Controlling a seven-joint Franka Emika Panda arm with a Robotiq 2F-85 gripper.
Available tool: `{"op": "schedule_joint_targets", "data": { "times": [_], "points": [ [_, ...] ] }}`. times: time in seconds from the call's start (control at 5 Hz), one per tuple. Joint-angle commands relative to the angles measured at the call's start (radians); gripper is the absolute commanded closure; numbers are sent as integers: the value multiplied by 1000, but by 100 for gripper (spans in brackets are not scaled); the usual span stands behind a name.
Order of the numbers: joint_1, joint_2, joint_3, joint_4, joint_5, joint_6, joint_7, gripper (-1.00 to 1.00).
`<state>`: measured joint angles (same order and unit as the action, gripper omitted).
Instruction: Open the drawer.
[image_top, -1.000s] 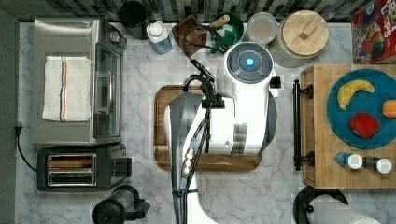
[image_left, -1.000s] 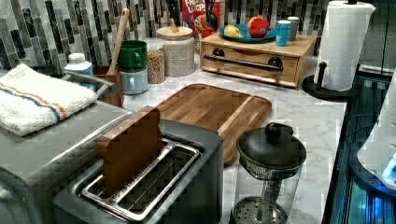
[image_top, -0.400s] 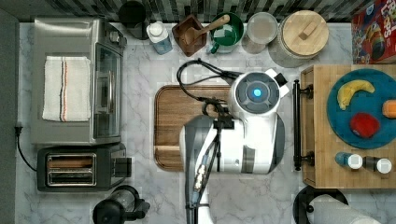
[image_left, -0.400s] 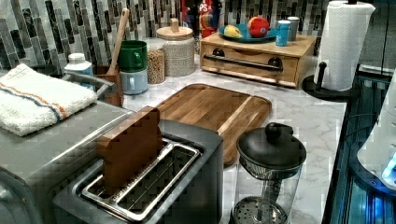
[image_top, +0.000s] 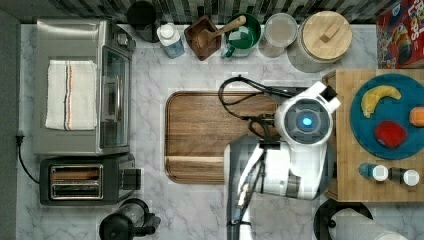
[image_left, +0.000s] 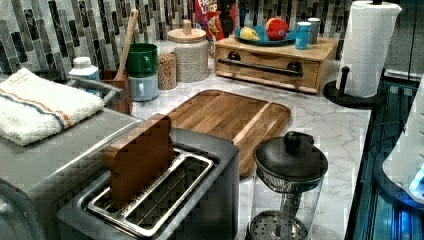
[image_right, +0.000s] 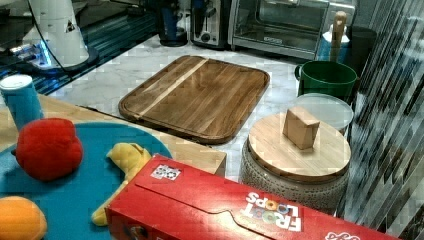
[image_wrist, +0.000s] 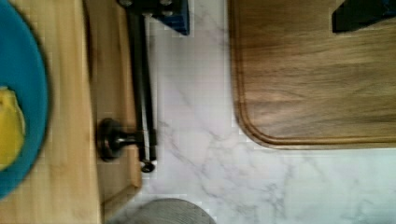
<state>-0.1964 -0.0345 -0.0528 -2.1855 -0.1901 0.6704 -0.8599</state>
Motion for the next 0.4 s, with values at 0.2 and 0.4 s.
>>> {"op": "schedule_joint_targets", "data": {
  "times": [0.2,0.4],
  "points": [
    [-44,66,-65,-42,8,131,-207,-100],
    [-41,86,-94,-74,6,205,-229,-100]
  ]
}}
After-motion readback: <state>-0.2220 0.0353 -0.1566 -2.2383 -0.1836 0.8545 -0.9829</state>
